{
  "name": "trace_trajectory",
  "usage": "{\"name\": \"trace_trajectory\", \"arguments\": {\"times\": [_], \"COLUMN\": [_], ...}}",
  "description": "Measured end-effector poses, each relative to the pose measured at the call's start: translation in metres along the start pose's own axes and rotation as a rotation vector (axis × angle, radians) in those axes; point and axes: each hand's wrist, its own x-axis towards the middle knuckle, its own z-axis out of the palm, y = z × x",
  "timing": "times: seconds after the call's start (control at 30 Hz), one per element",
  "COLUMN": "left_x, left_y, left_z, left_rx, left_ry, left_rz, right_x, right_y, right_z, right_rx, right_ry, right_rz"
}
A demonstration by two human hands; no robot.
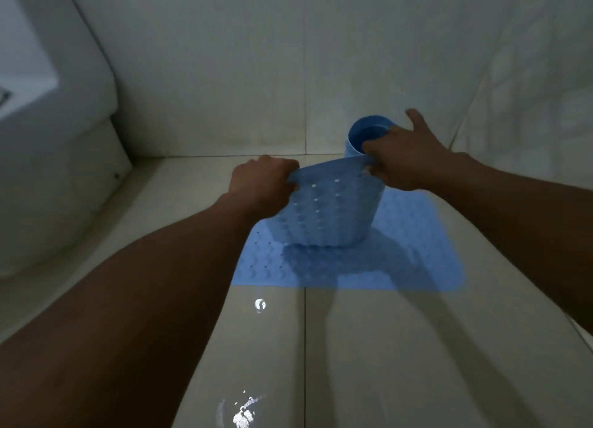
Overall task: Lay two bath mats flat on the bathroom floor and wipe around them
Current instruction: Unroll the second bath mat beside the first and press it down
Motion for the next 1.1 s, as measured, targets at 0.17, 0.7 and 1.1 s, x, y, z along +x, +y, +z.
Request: {"name": "trace_trajectory", "arguments": {"times": [0.17, 0.7, 1.1], "left_x": [-0.008, -0.086, -0.172], "left_y": [-0.004, -0.037, -0.021], "left_z": [-0.042, 0.081, 0.187], "left_rx": [-0.15, -0.062, -0.055], "left_ry": [-0.027, -0.667, -0.535], "left_rz": [-0.026, -0.32, -0.415], "right_x": [-0.02, -0.049, -0.099], "right_y": [0.004, -0.112, -0.147], "right_z": [-0.024, 0.096, 0.199], "right_rx": [0.177, 0.383, 0.788], "right_ry": [0.073, -0.52, -0.414], "right_rz": [-0.066, 0.09, 0.789]}}
